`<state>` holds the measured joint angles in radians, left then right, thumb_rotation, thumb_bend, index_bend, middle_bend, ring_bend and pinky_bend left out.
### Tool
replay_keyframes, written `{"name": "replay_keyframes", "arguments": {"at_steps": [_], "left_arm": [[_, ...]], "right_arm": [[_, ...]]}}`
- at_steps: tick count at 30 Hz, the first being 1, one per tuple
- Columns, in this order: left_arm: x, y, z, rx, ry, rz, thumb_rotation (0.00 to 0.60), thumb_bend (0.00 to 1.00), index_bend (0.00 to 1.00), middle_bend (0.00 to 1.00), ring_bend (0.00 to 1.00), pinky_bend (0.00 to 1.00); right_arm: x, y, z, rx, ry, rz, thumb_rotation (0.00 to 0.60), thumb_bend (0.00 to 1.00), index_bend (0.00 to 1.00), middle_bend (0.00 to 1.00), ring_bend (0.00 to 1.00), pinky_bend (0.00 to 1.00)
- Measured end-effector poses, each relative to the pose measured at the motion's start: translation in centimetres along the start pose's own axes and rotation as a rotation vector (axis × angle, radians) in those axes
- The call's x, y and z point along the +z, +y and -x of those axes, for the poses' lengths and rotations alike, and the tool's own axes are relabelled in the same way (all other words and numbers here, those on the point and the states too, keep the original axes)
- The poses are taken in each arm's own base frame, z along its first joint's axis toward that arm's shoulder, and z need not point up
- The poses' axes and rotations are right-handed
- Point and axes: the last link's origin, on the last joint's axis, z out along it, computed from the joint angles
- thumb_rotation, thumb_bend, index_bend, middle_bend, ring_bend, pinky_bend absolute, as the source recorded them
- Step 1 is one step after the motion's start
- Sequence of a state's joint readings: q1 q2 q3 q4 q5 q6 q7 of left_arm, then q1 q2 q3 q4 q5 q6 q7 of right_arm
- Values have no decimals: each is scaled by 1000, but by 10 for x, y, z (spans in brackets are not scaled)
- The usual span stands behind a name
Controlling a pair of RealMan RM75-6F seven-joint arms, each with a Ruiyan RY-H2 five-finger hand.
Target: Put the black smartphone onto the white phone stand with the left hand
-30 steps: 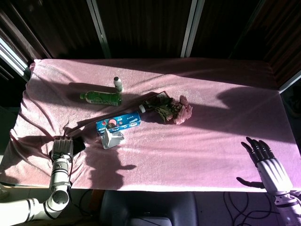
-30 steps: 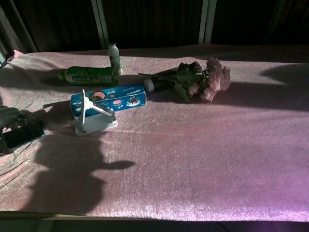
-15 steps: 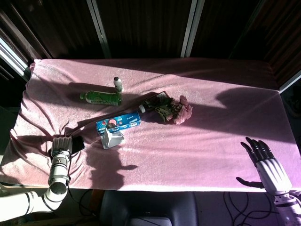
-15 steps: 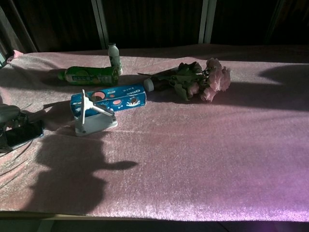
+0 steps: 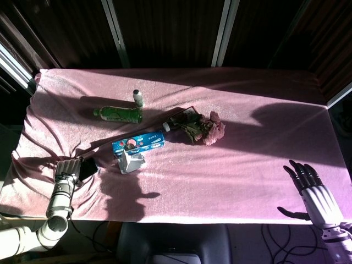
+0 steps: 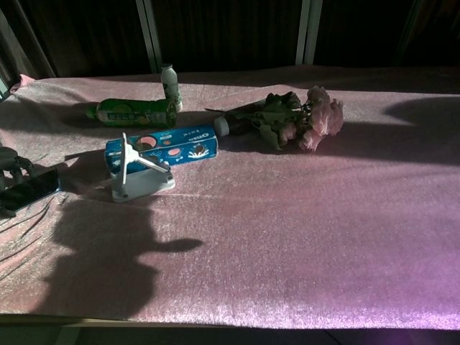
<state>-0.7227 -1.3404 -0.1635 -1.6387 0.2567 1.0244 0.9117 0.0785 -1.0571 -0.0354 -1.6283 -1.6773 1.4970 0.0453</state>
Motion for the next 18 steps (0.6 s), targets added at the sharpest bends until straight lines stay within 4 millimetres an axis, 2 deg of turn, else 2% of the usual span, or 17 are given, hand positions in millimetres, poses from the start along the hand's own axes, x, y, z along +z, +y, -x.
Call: {"name": "replay_keyframes", "arguments": {"at_steps": [12,18], "left_arm": [[-40,-36,-23,-271,242,146,600,637,764,1000,745,328],[-55,-49,-28,-526,326,192,600,627,770,1000,744,328]], "right_arm": [[-1,-2,2,-11,-1,2,600,184,0,0,0,0],[-1,-2,2,-12,0,3,600,184,0,0,0,0]]}}
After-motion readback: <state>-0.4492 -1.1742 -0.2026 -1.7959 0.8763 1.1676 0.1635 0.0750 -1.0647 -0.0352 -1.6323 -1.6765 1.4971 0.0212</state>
